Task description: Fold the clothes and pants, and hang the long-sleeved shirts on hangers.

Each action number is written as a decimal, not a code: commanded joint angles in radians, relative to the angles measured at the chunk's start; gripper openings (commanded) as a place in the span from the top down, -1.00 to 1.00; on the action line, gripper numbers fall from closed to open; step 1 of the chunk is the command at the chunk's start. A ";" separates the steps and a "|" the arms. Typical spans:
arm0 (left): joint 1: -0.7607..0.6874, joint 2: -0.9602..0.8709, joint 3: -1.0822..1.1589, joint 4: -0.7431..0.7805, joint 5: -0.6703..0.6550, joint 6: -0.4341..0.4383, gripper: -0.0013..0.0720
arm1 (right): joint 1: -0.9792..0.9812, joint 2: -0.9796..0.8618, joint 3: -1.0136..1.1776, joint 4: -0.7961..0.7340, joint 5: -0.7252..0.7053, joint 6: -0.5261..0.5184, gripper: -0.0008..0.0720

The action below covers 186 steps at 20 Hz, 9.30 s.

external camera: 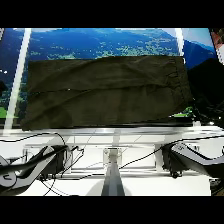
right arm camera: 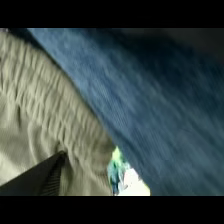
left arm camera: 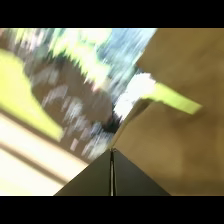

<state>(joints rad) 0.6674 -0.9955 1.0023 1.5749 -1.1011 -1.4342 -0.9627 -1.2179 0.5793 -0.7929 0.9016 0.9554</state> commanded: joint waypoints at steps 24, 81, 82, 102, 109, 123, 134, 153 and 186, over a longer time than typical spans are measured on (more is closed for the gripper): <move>0.568 -0.076 -0.432 -0.340 -0.061 0.439 -0.48 | 0.118 -0.029 0.000 0.035 -0.164 -0.029 0.87; -0.180 -0.690 0.242 -1.367 0.653 0.574 -0.81 | 0.565 -0.310 0.597 -0.129 -0.568 0.654 -0.55; -0.175 -0.686 0.242 -1.366 0.624 0.576 -0.97 | 0.571 -0.310 0.597 -0.130 -0.568 0.651 -0.71; 0.056 -0.501 -0.102 -0.911 0.192 0.324 -0.93 | 0.568 -0.309 0.597 -0.428 -0.299 0.632 -0.73; -0.174 -0.602 -0.094 -0.986 0.732 0.327 -0.83 | 0.615 -0.309 0.715 -0.440 -0.215 0.463 -0.73; -0.347 -0.369 0.356 -0.790 0.349 0.380 0.92 | 1.196 -0.323 0.862 -0.434 -0.535 0.442 0.89; -0.519 -0.090 0.356 -0.798 0.266 0.376 0.92 | 1.711 -0.718 1.314 -0.217 -0.312 0.608 0.90; -0.979 -0.468 0.355 -1.150 0.276 0.380 0.92 | 1.229 -0.586 1.353 -0.418 -0.044 0.726 0.89; -0.620 -0.549 -0.188 -1.195 0.305 0.612 -0.40 | 1.152 -0.587 1.350 -0.453 0.173 0.621 0.89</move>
<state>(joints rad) 0.0967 -1.5280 0.7830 0.4091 -0.8337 -0.8444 0.1486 -1.7798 1.9289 -1.2430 1.0779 1.5772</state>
